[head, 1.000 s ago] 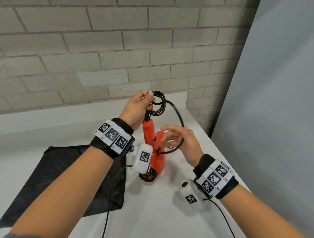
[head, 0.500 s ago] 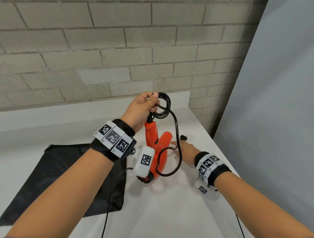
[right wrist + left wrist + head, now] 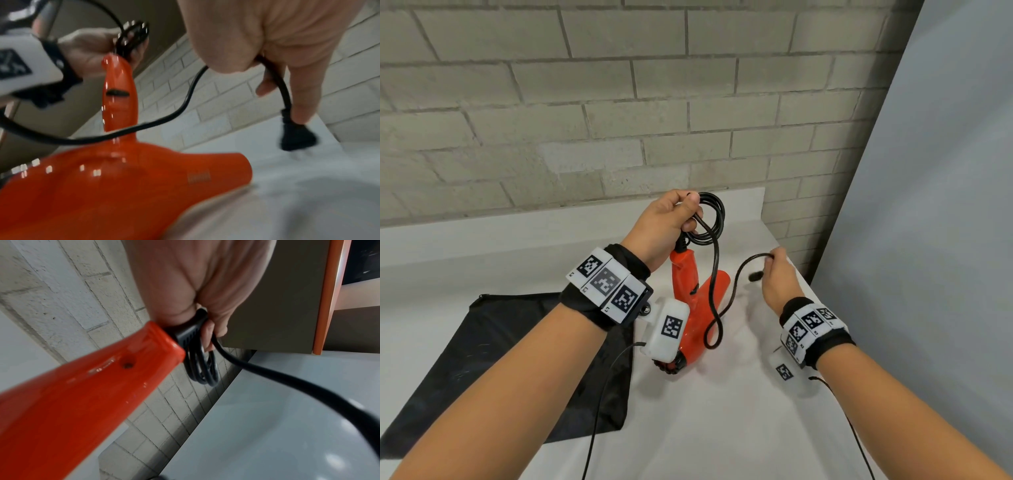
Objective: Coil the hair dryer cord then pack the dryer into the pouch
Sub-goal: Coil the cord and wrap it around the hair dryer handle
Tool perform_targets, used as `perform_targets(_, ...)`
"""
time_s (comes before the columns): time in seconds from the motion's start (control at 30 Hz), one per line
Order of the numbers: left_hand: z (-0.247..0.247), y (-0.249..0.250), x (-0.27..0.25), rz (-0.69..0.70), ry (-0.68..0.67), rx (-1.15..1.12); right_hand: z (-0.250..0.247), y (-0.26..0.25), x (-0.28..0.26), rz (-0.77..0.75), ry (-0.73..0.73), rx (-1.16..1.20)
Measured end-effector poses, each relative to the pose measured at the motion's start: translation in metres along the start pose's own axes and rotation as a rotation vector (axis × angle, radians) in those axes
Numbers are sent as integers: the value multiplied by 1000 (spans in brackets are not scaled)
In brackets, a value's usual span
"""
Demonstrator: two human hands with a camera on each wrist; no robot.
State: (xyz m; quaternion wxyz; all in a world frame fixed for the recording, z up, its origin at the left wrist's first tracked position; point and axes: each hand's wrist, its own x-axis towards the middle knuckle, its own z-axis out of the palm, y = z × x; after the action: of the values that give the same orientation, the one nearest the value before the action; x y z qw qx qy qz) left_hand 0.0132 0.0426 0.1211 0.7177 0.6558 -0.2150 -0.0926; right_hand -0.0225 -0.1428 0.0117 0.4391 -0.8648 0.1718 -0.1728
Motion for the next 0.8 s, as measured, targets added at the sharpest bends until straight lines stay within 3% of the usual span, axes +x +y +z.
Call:
perform_targets(0.27,7,-3,2,14,32,7,-42,-63,-21,-268,301,394)
perform_targets(0.4,9,-2,1,10,48,50,-54,-90,-45,-513,298,639)
perform_targets(0.47,9,-3,1,13,45,59,-53,-96,-53,-581,249,655)
perform_targets(0.57,9,-5,1,28,19,49,-46,-100,-55,-560,218,527)
perform_targets(0.8,5,-5,-1,-39,-29,62,-41,-105,-58,-582,297,499)
